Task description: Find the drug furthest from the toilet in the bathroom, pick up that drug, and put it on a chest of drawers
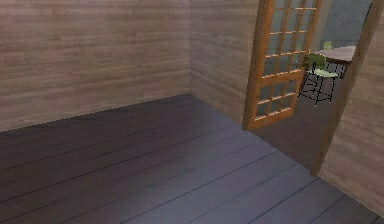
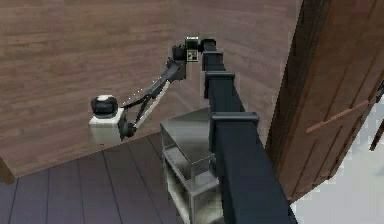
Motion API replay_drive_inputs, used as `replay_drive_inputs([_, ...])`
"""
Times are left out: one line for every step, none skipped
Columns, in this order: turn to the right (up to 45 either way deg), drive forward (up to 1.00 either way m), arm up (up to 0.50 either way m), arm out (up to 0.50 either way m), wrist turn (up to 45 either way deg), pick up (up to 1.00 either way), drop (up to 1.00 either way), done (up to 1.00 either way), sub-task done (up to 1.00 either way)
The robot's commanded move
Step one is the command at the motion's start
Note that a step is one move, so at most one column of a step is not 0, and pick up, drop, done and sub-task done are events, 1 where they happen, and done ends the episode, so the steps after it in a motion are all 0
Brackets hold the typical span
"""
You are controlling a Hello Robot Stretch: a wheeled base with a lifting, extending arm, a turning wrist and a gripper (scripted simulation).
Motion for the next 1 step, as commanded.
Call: replay_drive_inputs([0.0, 0.00, 0.00, -0.48, 0.0, 0.00, 0.00, 0.00, 0.00])
